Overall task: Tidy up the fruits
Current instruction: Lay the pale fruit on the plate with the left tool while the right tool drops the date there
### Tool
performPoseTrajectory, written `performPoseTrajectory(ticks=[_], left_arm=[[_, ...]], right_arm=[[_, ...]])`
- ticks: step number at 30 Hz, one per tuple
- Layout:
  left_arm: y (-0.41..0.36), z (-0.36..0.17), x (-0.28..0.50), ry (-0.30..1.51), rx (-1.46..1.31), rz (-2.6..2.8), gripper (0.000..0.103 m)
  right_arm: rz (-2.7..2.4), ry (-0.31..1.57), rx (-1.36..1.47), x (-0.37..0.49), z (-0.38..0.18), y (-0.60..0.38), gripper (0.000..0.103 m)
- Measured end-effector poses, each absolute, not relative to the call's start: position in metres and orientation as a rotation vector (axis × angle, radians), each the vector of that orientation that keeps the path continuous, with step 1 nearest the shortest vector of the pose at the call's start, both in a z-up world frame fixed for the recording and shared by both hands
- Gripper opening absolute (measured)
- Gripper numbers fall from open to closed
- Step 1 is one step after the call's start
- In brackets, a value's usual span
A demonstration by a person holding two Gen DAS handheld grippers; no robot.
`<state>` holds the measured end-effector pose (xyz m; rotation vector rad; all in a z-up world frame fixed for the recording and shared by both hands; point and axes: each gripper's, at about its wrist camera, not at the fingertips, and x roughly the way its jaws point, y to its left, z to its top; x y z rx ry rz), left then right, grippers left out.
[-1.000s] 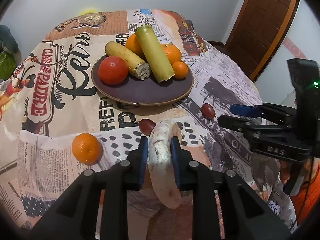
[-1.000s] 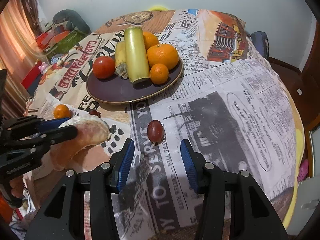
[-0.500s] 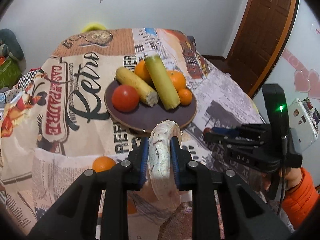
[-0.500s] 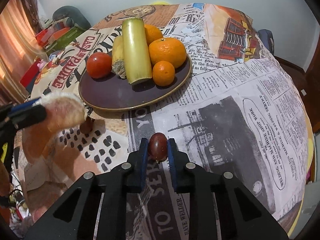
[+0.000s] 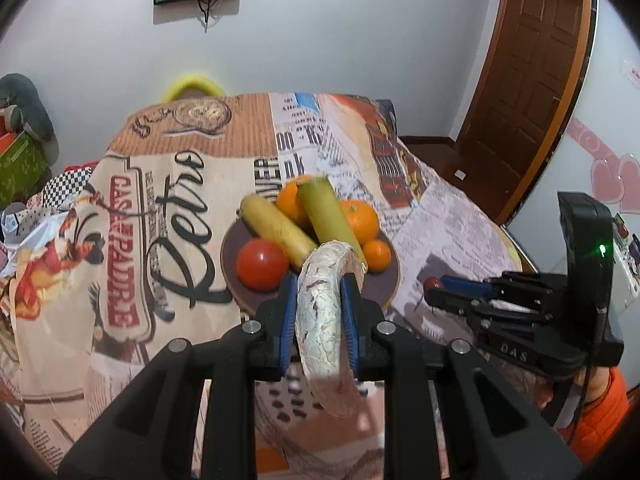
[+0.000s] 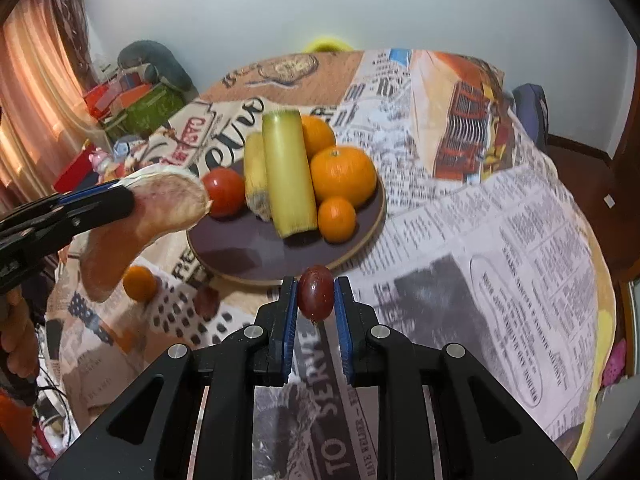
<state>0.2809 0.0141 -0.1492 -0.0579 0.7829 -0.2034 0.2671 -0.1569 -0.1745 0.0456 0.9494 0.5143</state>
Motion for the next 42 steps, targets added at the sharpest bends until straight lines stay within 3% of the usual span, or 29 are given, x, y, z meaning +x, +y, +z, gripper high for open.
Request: performPoseTrajectory(ticks=[18,35,42], left_arm=[[0.038,-0.155,0.359,0.767,-0.133,-0.105,0.021],[0.016,-0.197,0.368,0.861,-0.051,-0.098,0.022],[0.017,-0.191,0.361,0.856,-0.046,-0.097,0.026]], right_arm=[[0.542,0.938,0.045,0.298,-0.185,-0.143,0.017],[0.541,0.979,0.024,0.307,-0.207,-0.134,0.017],[0.532,0.973,0.049,0.304,-0.202,-0.138,0.033]])
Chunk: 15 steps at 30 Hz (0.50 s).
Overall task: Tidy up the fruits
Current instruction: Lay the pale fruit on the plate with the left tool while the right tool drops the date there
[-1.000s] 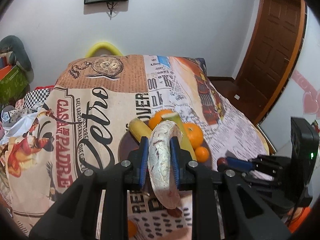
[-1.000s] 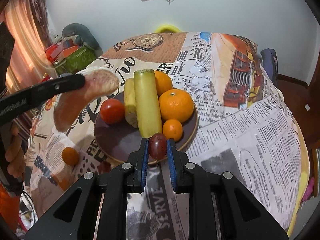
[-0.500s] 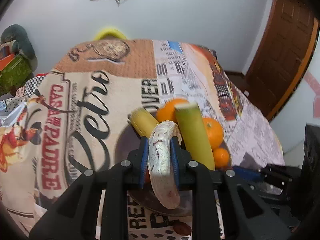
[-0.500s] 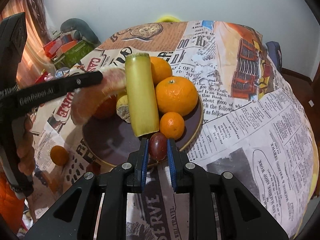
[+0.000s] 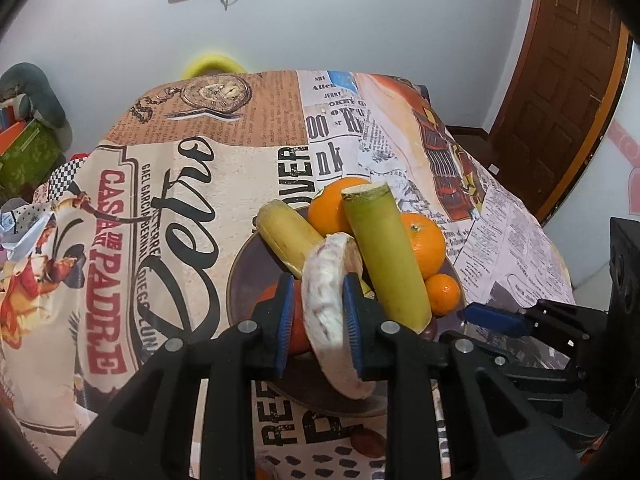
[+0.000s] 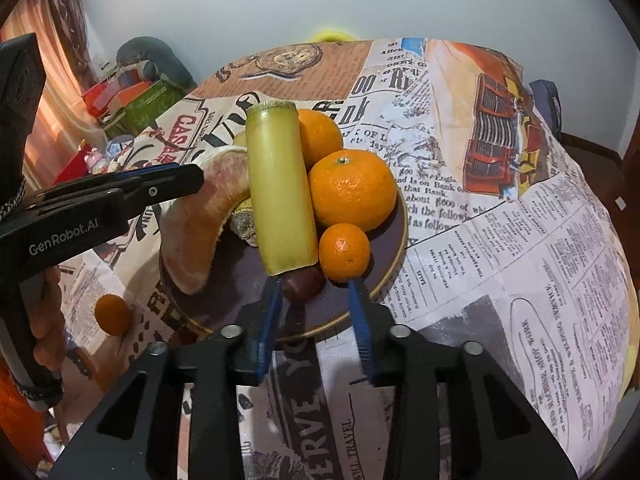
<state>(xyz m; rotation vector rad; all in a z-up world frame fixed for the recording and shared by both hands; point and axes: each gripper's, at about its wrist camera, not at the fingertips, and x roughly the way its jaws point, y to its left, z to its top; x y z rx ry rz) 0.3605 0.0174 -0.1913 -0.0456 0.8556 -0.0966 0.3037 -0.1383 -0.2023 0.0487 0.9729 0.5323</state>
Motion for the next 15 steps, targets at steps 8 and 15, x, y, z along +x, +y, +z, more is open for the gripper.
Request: performPoseTrajectory(ticks=[8,15], left_arm=[[0.024,-0.173,0.339,0.834,-0.042,-0.090,0.027],[0.043,-0.148,0.308,0.791,-0.052,-0.056,0.030]], right_arm=[[0.530,0.937,0.032,0.289,-0.179,-0.141,0.033],[0.529,0.897,0.008,0.271,-0.154,-0.135,0.033]])
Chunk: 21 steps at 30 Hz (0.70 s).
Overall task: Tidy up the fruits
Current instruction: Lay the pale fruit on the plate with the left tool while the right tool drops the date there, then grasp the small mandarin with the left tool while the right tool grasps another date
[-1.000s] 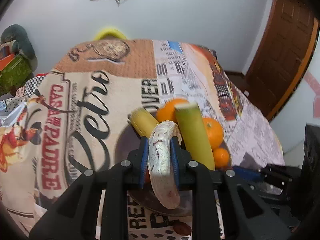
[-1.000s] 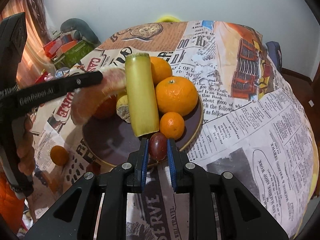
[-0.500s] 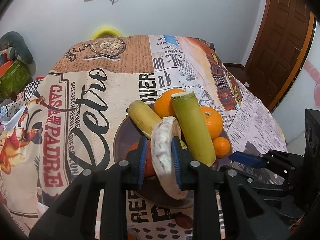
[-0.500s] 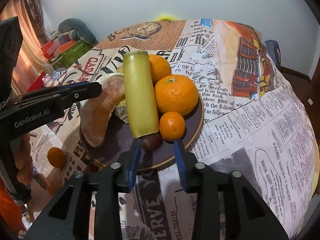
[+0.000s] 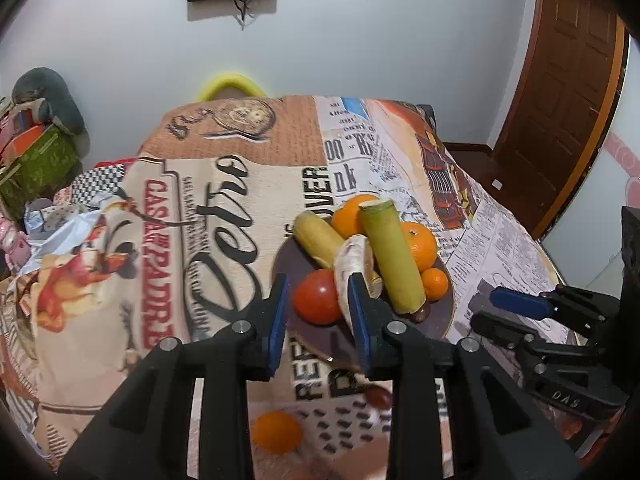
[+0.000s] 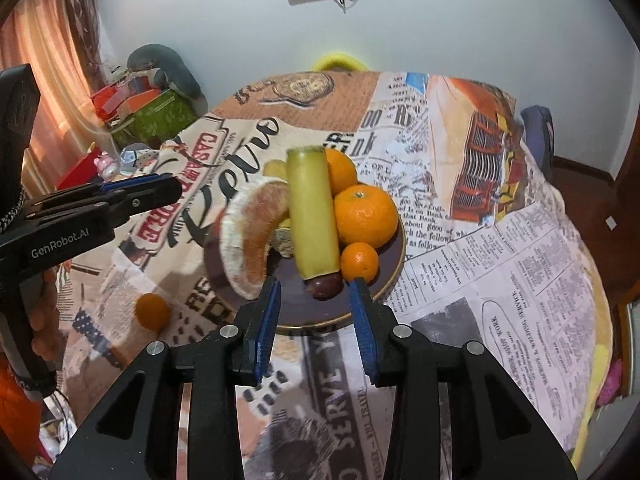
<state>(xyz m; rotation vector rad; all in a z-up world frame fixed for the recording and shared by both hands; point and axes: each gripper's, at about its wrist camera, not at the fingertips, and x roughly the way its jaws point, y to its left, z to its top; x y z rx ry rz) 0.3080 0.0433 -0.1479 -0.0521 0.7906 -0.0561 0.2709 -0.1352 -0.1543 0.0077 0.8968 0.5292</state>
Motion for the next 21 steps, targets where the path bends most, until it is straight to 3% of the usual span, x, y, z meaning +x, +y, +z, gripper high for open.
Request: performPoseTrajectory(ticks=[7,11,21], left_arm=[[0.062,-0.136,0.276,0.780,-0.049,-0.020,0.037],[0.076,-0.139,0.258,0.779,-0.080,0.010,0.049],[0.091,-0.170,0.233,0.845,-0.080,0.013,0.050]], right_arm=[[0.531,0.872,0.003,0.251,-0.137,-0.129,0.033],[0.539,0.881,-0.007,0.240,-0.137,-0.121,0.033],[0.564,0.942,-0.059,0.229,-0.156,-0.094,0.033]])
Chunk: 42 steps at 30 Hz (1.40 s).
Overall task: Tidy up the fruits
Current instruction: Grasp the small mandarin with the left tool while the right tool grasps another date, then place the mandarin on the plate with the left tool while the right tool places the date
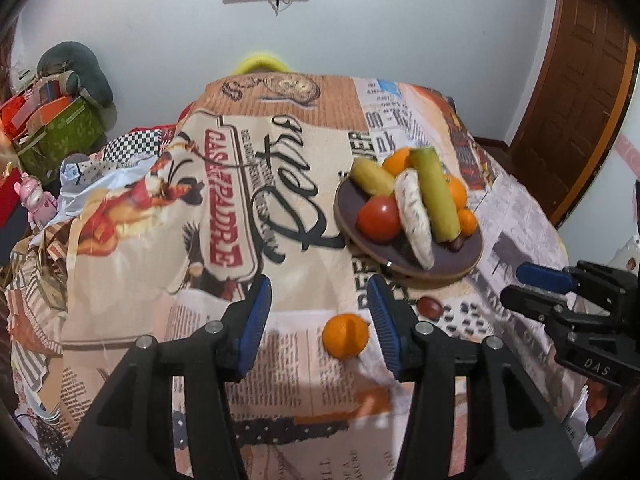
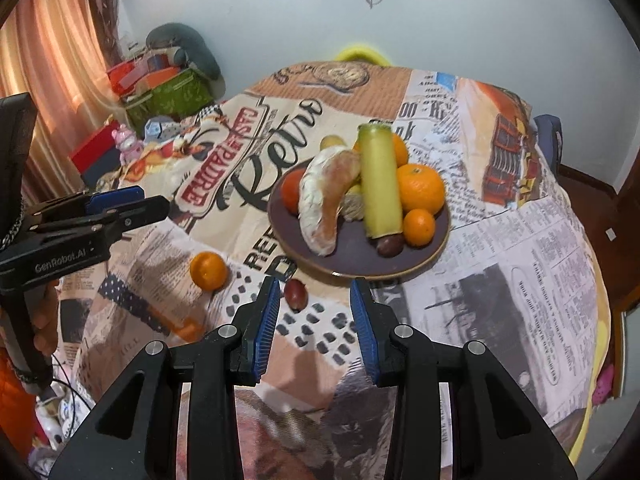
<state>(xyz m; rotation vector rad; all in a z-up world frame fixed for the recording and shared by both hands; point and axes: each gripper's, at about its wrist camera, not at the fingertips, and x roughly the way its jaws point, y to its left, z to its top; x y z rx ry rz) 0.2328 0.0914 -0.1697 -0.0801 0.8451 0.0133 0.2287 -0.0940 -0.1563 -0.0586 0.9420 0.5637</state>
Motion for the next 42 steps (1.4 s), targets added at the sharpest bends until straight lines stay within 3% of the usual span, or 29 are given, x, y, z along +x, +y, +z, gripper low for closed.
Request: performPoseTrajectory(ticks=[12,22,30,33,42], left_arm=[[0.098,-0.220,0.240,0.965,-0.137,-0.018,0.050],[0.082,-0.228,0.250,0.966,-0.130,-0.089,0.050],[0.073,-0.251,0.256,0.997,-0.105,-0.087,0.046],[0.074,-0.249,0.258,0.994,-0.109,-0.090,0.037],[0.068,-0.239,0.256,0.981,-0.091,-0.092,0.037]], right_arm=[[0.599,1.027,-0.103,0.240,-0.193,-0.064,0.033],[0.619,1.046,-0.124,0.249,-0.211,-0.054,0.033],[0.615,1.040,-0.150,0.251,-0.215,-0.055,0.017],[0.620,1.033,-0.137,0.249,-0.213,-0.059,0.017],[0.598,0.976,-0.102,0.246,-0.193,-0.075,0.017]])
